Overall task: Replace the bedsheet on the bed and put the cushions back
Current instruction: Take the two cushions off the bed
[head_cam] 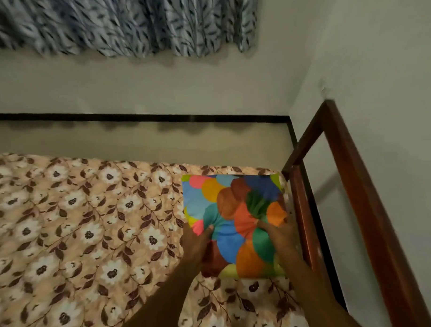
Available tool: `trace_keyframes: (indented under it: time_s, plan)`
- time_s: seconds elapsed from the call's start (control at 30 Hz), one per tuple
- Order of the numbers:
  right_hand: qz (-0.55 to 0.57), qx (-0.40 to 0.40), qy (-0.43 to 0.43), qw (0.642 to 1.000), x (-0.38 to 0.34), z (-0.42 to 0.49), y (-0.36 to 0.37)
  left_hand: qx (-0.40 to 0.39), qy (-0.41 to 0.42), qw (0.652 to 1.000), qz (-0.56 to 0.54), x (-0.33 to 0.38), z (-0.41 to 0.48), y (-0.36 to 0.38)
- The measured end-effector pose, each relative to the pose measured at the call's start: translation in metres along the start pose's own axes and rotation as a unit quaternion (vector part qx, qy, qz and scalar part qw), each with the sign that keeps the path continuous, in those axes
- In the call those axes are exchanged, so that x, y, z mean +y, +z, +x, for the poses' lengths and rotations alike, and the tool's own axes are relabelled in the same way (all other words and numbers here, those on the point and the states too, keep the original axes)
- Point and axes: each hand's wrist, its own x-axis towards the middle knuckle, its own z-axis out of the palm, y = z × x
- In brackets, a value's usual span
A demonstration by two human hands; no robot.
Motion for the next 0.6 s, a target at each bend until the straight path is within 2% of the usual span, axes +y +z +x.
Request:
trace_keyframes:
  time_s: [0.07, 0.17, 0.27, 0.3, 0.43, 0.6]
  plan:
    - [0.045, -0.094, 0.012, 0.994, -0.040, -0.058, -0.006, 0.015, -0.001, 1.000, -0.007, 0.041, -0.036, -0.050]
    - [0.048, -0.149, -0.007, 0.988, -0.070, -0.108, 0.006, 0.065, -0.006, 0.997, -0.047, 0.090, -0.076, -0.109]
    - [0.026, -0.180, -0.064, 0.981, -0.096, -0.190, 0.036, 0.101, 0.024, 0.993, -0.060, 0.141, -0.127, -0.184]
    - [0.023, -0.191, -0.114, 0.975, -0.113, -0.235, 0.045, 0.118, 0.042, 0.990, -0.069, 0.154, -0.142, -0.213]
    - [0.012, -0.246, -0.207, 0.947, -0.140, -0.345, 0.093, 0.174, 0.062, 0.980, -0.072, 0.188, -0.183, -0.317]
    - [-0.005, -0.286, -0.256, 0.924, -0.139, -0.465, 0.164, 0.255, 0.059, 0.959, -0.112, 0.202, -0.235, -0.448]
